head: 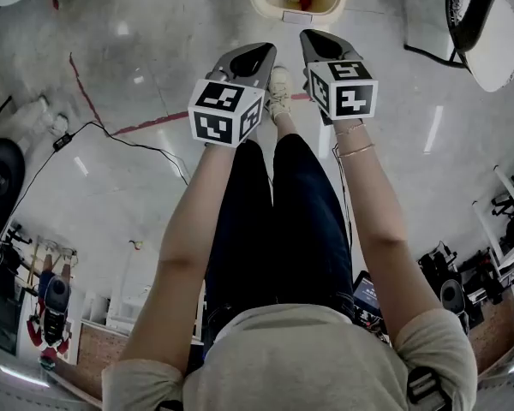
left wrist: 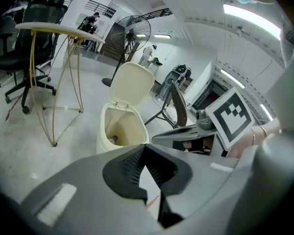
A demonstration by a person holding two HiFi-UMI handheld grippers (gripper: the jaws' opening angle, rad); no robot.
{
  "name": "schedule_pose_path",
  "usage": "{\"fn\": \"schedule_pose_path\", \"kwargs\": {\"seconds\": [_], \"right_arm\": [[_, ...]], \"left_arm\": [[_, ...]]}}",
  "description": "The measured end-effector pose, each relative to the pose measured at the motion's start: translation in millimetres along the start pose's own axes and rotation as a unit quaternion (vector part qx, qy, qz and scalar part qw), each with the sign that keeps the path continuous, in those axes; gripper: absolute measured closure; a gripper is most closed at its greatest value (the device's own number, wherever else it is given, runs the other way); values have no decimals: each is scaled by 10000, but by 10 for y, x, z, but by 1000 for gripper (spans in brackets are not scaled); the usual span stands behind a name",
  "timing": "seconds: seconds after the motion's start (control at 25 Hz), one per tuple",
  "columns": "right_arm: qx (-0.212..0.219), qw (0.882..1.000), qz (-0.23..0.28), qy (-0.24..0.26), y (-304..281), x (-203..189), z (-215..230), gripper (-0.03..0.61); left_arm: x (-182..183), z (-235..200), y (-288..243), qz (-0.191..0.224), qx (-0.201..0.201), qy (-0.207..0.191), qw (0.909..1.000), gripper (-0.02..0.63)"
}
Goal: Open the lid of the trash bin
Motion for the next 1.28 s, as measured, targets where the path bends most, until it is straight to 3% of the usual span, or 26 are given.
{"fn": "schedule_pose_path", "kwargs": {"seconds": [0.48, 0.68, 0.96, 1.28], "right_arm": [[660, 9965, 491, -124, 1193, 310, -283, 571], [597, 9927, 1000, -306, 1719, 524, -433, 571], [373, 9844, 1710, -159, 2537, 970, -953, 571], [180, 9676, 2520, 34, 3125, 1342, -1129, 571]], "left_arm": [[511, 828, 514, 37, -136, -404, 9991, 607], [744, 1157, 781, 123, -285, -731, 9968, 607], [951, 1462, 1710, 446, -573, -791, 9942, 607], [1465, 1785, 2201, 1009, -903, -1279, 9825, 607]]}}
Point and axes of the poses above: the fingertips, and each gripper's own axes: y backward along the fingers, z to its right, x out of its top, the point moved 8 cm from there along y, backward along the fingers, and after that the axes turned 12 degrees about -x, right-handed, at the moved point
